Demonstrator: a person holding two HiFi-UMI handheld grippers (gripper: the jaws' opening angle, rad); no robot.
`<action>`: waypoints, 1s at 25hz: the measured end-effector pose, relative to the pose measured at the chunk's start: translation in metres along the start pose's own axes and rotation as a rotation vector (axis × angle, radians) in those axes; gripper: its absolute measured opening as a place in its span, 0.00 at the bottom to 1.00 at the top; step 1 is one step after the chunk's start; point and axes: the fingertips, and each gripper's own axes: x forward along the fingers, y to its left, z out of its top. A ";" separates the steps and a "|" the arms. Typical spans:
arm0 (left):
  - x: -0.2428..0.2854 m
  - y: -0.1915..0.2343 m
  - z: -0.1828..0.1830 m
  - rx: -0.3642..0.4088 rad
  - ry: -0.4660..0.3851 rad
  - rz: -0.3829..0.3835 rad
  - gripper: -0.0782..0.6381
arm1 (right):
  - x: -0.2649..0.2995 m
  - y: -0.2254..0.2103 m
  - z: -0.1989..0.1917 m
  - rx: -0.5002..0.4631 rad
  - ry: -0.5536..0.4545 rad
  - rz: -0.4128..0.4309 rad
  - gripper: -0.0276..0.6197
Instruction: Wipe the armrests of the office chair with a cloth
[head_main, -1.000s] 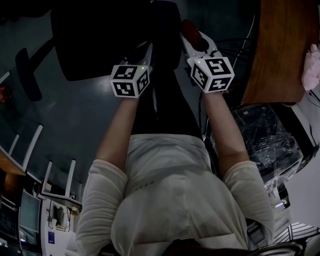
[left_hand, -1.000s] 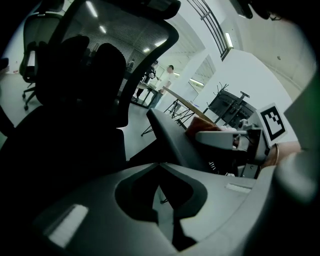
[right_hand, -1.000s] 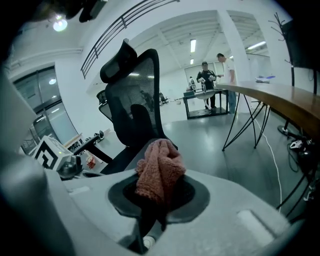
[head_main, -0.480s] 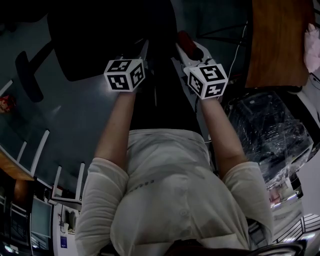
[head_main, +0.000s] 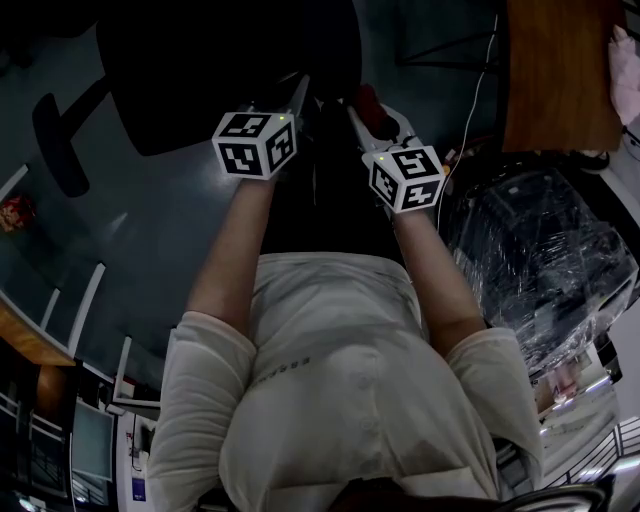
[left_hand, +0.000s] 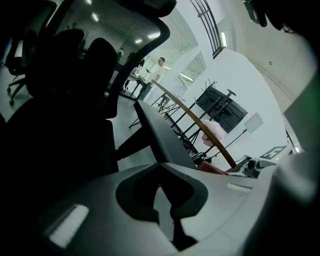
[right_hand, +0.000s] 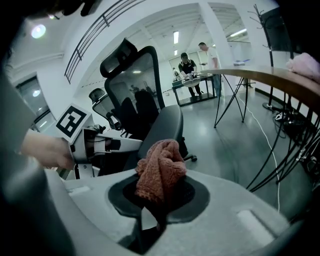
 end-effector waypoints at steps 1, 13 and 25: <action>-0.001 -0.001 0.000 -0.002 0.004 -0.013 0.13 | 0.002 0.005 -0.002 0.004 0.002 0.006 0.12; -0.003 -0.004 -0.002 -0.013 0.014 -0.070 0.13 | 0.022 0.057 -0.027 -0.056 0.121 0.204 0.12; 0.007 0.005 0.033 -0.034 -0.049 -0.012 0.13 | 0.015 -0.026 -0.015 -0.061 0.270 0.072 0.13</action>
